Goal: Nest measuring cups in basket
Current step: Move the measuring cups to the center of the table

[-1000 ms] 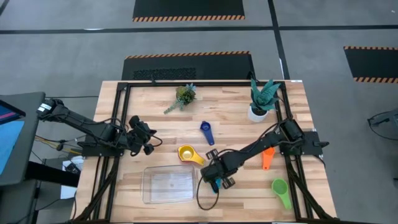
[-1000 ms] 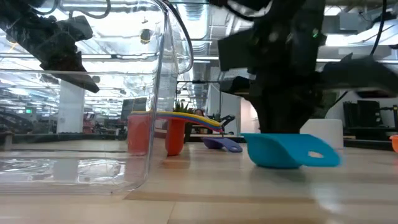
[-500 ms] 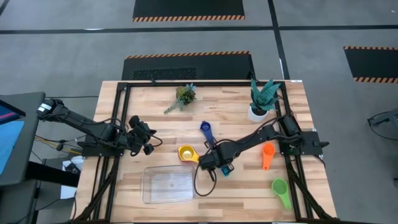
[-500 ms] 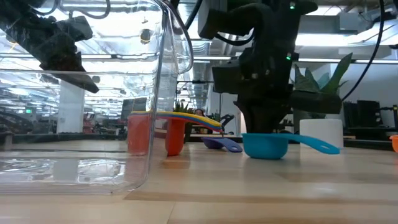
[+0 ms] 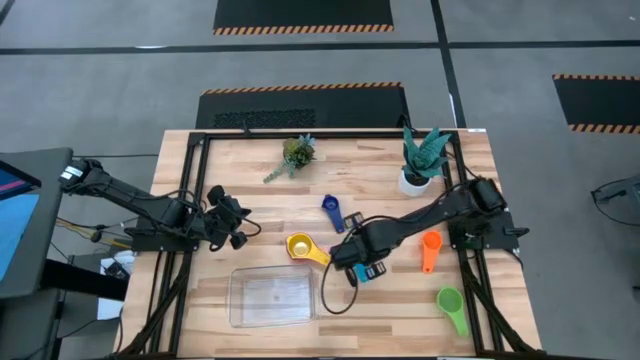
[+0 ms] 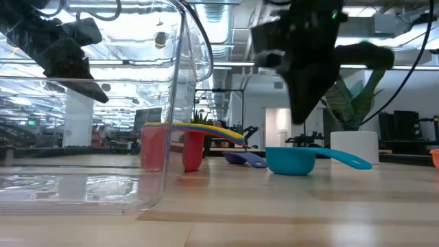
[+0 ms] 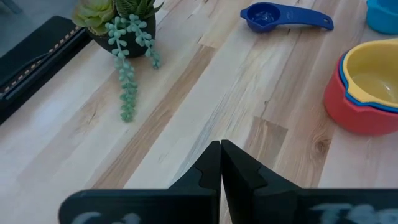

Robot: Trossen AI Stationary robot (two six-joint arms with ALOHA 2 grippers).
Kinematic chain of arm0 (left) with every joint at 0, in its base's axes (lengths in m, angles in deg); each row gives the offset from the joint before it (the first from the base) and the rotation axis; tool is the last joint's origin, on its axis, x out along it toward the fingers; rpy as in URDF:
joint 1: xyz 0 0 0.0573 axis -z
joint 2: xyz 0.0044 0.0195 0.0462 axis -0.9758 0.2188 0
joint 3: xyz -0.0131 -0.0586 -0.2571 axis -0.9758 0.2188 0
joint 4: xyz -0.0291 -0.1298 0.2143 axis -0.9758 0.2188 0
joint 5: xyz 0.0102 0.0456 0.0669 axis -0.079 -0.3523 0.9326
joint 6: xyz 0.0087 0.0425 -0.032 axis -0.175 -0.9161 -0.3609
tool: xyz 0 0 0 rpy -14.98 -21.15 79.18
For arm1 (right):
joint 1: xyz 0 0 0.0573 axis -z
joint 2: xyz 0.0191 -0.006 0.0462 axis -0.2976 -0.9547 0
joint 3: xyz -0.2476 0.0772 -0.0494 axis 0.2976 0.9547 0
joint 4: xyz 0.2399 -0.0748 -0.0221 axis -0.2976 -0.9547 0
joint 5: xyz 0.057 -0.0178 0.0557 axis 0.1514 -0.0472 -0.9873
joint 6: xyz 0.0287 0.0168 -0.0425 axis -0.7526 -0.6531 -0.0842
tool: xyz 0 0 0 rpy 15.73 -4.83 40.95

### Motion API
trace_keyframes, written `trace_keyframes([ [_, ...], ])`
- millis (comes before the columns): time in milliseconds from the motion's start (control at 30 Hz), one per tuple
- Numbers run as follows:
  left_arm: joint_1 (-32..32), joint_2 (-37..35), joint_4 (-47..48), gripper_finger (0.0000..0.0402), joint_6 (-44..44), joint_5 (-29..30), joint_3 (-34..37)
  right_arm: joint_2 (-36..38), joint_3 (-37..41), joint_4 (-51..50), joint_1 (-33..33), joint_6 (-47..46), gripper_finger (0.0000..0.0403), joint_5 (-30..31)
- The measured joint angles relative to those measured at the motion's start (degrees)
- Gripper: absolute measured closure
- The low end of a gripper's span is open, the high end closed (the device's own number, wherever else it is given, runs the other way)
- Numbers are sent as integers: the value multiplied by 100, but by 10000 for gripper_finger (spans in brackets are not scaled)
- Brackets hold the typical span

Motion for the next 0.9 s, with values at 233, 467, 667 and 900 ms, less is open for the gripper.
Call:
trace_keyframes([
  [233,2,0,15,401,0,-9,0,582,0,-744,-193,-1299,386,43],
  [467,2,0,15,402,48,-11,0,927,280,-544,-201,-1069,386,917],
  [667,0,0,15,401,55,-11,0,1175,1068,952,392,-38,385,1013],
  [900,2,0,15,401,57,-5,0,1199,1456,2573,1396,1126,385,-145],
])
